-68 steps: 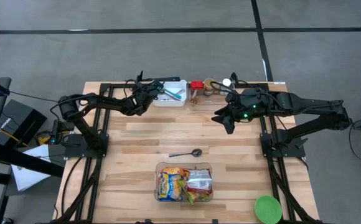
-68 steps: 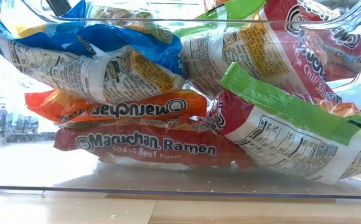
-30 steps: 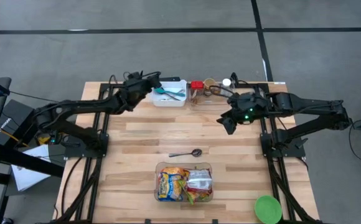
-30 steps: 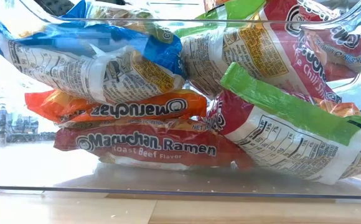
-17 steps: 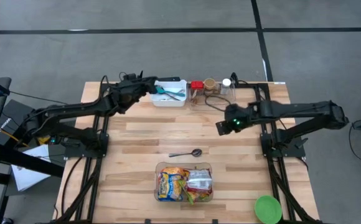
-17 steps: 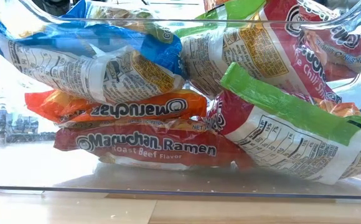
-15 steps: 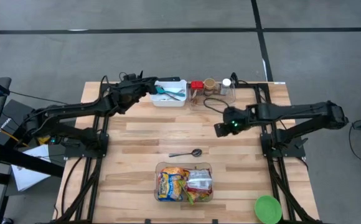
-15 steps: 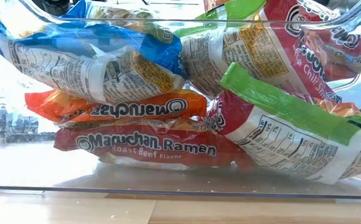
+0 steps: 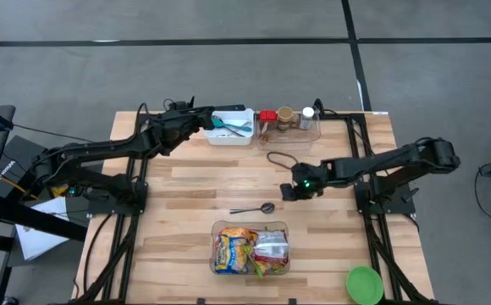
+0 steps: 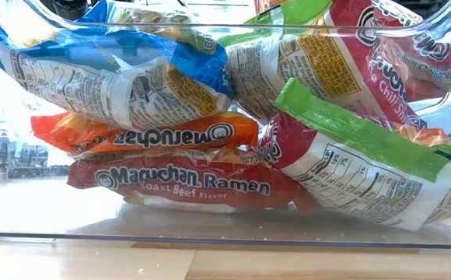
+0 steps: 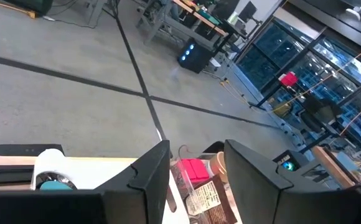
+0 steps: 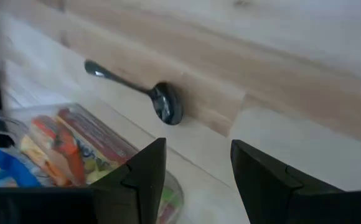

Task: Pick & Place Food Item
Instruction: Put the blue spoon into the white bin

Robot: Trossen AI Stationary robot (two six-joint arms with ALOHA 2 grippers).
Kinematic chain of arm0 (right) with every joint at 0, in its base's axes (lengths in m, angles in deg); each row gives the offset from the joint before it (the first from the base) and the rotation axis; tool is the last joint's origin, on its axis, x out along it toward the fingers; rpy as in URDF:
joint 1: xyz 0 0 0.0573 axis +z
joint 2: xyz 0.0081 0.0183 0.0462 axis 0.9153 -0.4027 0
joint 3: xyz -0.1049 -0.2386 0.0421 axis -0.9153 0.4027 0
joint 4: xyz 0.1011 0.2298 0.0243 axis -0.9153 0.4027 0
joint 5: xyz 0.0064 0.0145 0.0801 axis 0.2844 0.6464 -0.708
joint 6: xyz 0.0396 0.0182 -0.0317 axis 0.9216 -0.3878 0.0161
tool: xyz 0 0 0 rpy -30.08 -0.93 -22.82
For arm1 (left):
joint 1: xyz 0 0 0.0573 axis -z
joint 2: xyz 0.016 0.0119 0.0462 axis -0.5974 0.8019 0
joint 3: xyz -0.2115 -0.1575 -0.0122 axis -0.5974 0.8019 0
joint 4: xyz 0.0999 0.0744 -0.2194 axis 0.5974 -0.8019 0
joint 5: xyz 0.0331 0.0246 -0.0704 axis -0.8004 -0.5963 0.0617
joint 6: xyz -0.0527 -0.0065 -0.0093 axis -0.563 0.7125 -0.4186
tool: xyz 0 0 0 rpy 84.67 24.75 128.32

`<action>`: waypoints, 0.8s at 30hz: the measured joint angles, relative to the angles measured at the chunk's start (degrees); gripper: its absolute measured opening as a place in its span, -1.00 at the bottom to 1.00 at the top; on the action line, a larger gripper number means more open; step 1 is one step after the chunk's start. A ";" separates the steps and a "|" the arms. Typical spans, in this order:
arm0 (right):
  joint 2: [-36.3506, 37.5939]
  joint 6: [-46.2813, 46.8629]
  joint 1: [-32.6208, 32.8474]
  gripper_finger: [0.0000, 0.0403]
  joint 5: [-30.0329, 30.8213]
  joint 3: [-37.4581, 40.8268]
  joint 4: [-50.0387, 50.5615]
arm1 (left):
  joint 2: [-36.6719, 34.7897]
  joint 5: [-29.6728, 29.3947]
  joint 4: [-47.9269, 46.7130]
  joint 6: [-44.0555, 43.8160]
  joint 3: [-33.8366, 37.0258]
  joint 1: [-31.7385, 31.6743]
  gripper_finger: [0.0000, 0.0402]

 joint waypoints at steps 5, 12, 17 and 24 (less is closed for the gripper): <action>-6.81 1.11 0.67 -0.13 -1.33 -0.11 -9.36 | 0.01 0.00 -0.43 0.00 0.00 0.00 -0.27; -12.61 1.70 0.40 -0.13 -3.06 -0.09 -12.47 | 0.01 1.13 -0.61 0.00 0.00 0.00 -0.26; -16.52 1.66 0.88 -0.13 -5.57 -0.07 -16.62 | 0.04 1.64 -1.08 0.00 0.00 0.00 -0.28; -21.07 3.25 0.93 -0.13 -7.38 -0.18 -25.25 | 0.04 1.63 -1.15 0.00 0.00 -0.04 -0.28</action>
